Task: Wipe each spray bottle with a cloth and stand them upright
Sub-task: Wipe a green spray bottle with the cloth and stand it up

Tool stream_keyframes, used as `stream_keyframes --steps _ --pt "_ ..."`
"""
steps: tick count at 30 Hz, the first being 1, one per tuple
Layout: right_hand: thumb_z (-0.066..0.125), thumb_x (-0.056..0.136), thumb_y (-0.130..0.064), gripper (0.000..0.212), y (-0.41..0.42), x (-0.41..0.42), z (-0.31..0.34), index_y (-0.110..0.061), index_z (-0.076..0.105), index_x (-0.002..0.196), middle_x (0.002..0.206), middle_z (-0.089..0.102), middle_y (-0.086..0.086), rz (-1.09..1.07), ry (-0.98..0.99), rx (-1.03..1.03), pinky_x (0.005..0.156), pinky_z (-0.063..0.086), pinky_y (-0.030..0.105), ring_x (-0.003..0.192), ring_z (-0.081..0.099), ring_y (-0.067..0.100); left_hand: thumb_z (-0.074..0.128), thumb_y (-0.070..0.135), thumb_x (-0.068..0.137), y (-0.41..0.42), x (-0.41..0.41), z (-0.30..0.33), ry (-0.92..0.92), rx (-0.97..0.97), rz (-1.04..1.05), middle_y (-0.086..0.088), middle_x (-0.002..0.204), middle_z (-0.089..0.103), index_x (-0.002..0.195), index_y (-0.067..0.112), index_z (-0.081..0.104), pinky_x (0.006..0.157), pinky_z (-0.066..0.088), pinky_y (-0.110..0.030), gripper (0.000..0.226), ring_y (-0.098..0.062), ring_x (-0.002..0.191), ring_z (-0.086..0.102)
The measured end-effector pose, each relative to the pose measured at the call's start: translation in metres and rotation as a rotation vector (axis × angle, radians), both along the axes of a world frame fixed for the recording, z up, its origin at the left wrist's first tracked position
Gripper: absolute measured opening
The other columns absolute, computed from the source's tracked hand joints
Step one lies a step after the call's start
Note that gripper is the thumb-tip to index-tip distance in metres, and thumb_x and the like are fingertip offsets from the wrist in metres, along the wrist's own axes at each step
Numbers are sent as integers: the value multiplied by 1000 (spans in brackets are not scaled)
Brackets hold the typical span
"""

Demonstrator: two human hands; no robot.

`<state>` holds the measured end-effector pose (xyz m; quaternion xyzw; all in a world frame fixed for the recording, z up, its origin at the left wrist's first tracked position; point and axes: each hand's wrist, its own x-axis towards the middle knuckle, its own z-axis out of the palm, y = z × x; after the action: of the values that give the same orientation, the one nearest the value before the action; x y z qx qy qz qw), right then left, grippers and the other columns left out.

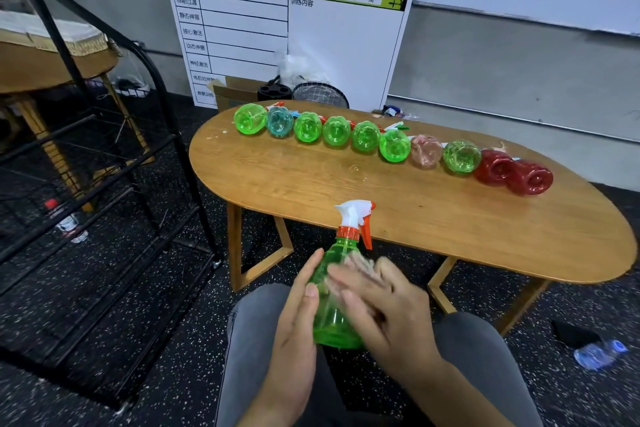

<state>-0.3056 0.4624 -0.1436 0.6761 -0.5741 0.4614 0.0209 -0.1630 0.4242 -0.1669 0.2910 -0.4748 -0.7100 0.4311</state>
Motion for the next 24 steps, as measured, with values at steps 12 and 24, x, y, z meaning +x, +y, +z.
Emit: stream_keyframes --steps 12,24 --pt "51 107 -44 31 -13 -9 7 -36 71 129 81 46 -10 -44 -36 -32 49 37 16 61 45 5 46 40 102 -2 1 1 2 2 -1 0 143 67 149 37 54 110 49 -50 48 -26 134 63" --pt "68 101 -32 30 19 7 -19 -35 71 130 83 54 -1 121 130 -38 50 45 21 63 50 8 40 39 103 -4 2 1 -10 38 23 -1 133 73 148 39 52 112 48 -50 47 -25 125 69"
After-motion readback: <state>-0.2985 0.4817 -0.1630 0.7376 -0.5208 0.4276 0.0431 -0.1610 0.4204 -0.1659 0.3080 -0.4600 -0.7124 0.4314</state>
